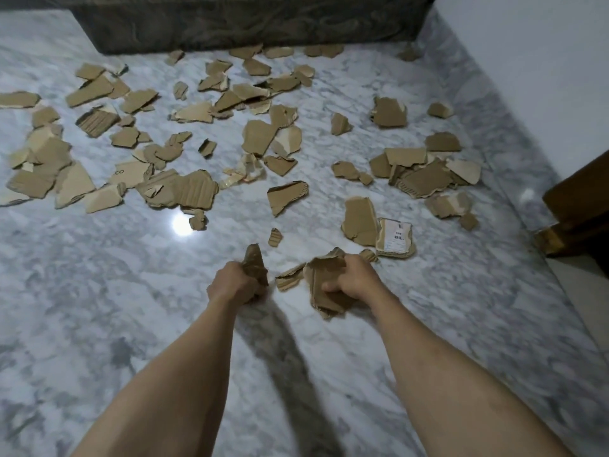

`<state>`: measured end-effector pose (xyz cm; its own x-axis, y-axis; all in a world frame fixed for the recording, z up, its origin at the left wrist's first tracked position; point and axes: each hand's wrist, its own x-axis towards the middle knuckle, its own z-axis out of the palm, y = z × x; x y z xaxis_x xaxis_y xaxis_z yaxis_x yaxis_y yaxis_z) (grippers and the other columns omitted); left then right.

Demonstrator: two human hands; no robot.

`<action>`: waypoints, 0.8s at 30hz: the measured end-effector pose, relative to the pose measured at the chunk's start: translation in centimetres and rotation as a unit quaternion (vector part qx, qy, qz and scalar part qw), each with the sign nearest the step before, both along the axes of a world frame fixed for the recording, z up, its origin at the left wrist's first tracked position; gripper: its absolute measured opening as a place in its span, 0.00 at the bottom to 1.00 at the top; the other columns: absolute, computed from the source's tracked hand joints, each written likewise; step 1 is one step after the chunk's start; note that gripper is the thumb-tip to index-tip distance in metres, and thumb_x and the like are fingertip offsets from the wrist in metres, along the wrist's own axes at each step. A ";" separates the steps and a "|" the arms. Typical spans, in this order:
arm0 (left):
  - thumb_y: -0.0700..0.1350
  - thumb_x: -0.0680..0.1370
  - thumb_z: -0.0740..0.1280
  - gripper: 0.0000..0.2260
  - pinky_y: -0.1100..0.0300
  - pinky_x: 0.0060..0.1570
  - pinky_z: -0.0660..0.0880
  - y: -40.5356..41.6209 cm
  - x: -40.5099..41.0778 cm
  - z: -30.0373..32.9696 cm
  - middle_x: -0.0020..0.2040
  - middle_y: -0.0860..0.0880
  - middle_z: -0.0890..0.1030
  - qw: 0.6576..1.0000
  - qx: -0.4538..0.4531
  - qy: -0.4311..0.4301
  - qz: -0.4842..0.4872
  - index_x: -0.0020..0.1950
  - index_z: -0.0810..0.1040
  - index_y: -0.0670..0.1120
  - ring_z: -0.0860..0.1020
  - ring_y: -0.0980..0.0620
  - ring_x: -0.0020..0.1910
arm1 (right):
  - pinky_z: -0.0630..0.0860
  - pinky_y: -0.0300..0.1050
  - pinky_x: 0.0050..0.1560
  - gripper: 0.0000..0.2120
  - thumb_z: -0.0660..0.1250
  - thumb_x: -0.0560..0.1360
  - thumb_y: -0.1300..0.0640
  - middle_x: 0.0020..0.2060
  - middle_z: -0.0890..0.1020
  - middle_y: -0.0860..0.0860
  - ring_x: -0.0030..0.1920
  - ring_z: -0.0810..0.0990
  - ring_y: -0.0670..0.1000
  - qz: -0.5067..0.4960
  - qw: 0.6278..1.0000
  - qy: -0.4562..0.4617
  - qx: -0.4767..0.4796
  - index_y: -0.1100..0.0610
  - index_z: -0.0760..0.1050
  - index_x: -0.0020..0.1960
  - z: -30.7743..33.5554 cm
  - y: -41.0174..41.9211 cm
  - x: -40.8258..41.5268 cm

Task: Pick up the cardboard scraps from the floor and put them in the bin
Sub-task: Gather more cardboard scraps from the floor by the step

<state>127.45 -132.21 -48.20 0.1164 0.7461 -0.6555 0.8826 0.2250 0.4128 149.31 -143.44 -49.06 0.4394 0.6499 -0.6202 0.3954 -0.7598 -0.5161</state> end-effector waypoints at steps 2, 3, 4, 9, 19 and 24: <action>0.54 0.54 0.79 0.25 0.47 0.54 0.80 -0.4 1.2 0.7 0.47 0.44 0.85 0.999 -0.013 -0.030 -0.031 0.48 0.84 0.47 0.83 0.43 0.48 | 0.77 0.52 0.59 0.30 0.82 0.60 0.49 0.53 0.82 0.52 0.56 0.81 0.55 -0.054 0.998 0.031 0.002 0.56 0.77 0.58 0.7 -0.3 1.0; 0.55 0.55 0.81 0.26 0.47 0.56 0.80 -0.7 2.0 1.3 0.49 0.45 0.85 0.998 -0.007 -0.035 -0.048 0.49 0.85 0.47 0.82 0.43 0.51 | 0.76 0.52 0.59 0.29 0.83 0.62 0.51 0.53 0.82 0.52 0.56 0.80 0.55 -0.081 0.996 0.041 0.006 0.57 0.76 0.59 1.4 -0.7 1.6; 0.57 0.58 0.82 0.27 0.47 0.59 0.78 -1.0 2.9 1.6 0.53 0.45 0.82 0.997 0.003 -0.034 -0.069 0.52 0.84 0.47 0.79 0.43 0.55 | 0.76 0.52 0.60 0.29 0.82 0.63 0.54 0.54 0.82 0.52 0.57 0.80 0.56 -0.108 0.993 0.047 0.010 0.57 0.76 0.59 2.1 -1.0 2.2; 0.57 0.71 0.74 0.24 0.44 0.65 0.67 -3.6 7.0 0.7 0.69 0.48 0.64 0.971 0.081 0.009 -0.223 0.64 0.77 0.49 0.63 0.41 0.68 | 0.77 0.56 0.62 0.33 0.82 0.63 0.59 0.59 0.81 0.54 0.59 0.80 0.58 -0.212 0.977 0.032 0.017 0.57 0.74 0.65 4.6 -1.4 6.3; 0.46 0.71 0.65 0.05 0.57 0.38 0.65 -5.4 8.5 -2.9 0.42 0.44 0.78 0.970 0.130 -0.057 -0.196 0.40 0.70 0.48 0.79 0.38 0.47 | 0.69 0.56 0.70 0.55 0.80 0.67 0.55 0.74 0.68 0.60 0.72 0.69 0.62 -0.227 0.973 -0.010 -0.045 0.59 0.46 0.80 1.1 0.5 11.8; 0.49 0.74 0.71 0.17 0.55 0.40 0.69 -5.7 8.9 -2.3 0.51 0.42 0.82 0.971 0.124 0.031 -0.203 0.59 0.74 0.44 0.80 0.39 0.52 | 0.70 0.59 0.67 0.47 0.83 0.62 0.54 0.70 0.66 0.60 0.70 0.66 0.63 -0.208 0.973 -0.053 -0.085 0.55 0.57 0.71 0.6 0.7 11.4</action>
